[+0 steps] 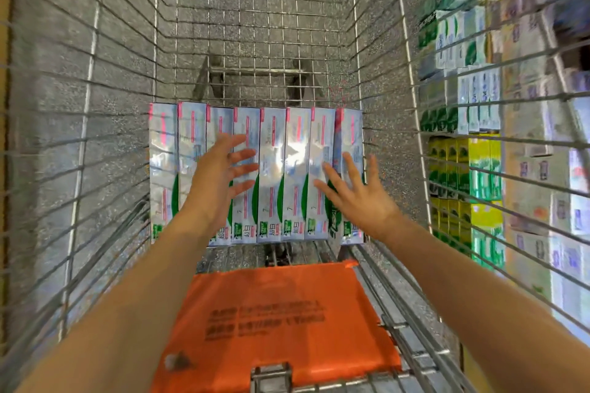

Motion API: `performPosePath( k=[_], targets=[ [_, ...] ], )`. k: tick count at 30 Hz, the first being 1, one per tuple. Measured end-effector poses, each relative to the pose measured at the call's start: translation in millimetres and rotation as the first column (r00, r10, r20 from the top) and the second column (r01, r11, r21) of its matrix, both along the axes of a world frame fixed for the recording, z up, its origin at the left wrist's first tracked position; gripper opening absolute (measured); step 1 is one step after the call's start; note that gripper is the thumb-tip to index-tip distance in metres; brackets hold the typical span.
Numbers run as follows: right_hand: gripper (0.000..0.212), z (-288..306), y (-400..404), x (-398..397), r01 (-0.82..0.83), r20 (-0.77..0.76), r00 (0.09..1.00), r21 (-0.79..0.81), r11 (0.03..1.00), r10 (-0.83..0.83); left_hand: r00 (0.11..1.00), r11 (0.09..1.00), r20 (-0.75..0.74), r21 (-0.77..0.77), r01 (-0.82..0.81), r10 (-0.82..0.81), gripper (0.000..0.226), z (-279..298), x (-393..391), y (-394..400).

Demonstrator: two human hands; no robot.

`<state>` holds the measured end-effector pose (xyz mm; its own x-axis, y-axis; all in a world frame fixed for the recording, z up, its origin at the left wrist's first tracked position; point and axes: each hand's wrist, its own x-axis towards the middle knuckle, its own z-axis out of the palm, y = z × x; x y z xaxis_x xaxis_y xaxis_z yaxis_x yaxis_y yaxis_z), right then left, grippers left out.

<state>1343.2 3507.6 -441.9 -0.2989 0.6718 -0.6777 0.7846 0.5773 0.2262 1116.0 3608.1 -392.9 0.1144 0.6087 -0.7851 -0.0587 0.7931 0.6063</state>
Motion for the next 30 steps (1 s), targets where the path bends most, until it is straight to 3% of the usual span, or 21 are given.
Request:
performPosePath(
  k=[5,11,23,27,30],
  targets=[
    [0.091,4.6,9.1,-3.3,-0.033,0.064,0.997,0.008,0.999,0.032,1.000,1.000,-0.003,0.013,0.023,-0.023,0.034,2.7,14.8,3.2],
    [0.085,8.3,17.6,-3.5,-0.036,0.097,0.995,0.006,0.999,0.035,0.998,0.998,-0.003,0.005,0.060,-0.060,0.031,-1.1,18.3,-0.3],
    [0.085,-14.5,2.6,-7.9,0.082,0.009,0.997,0.049,0.995,-0.082,0.997,0.997,-0.022,-0.026,0.068,-0.069,0.034,-4.3,25.7,-7.2],
    [0.101,-9.0,10.0,-9.4,0.191,-0.042,0.981,0.002,0.982,-0.191,0.997,0.997,-0.035,-0.033,0.074,-0.075,0.030,0.3,27.2,-8.3],
    [0.089,1.1,8.4,-12.0,0.175,-0.072,0.982,-0.026,0.984,-0.177,0.995,0.996,-0.044,-0.028,0.090,-0.091,0.030,17.6,25.9,-5.6]
  ],
)
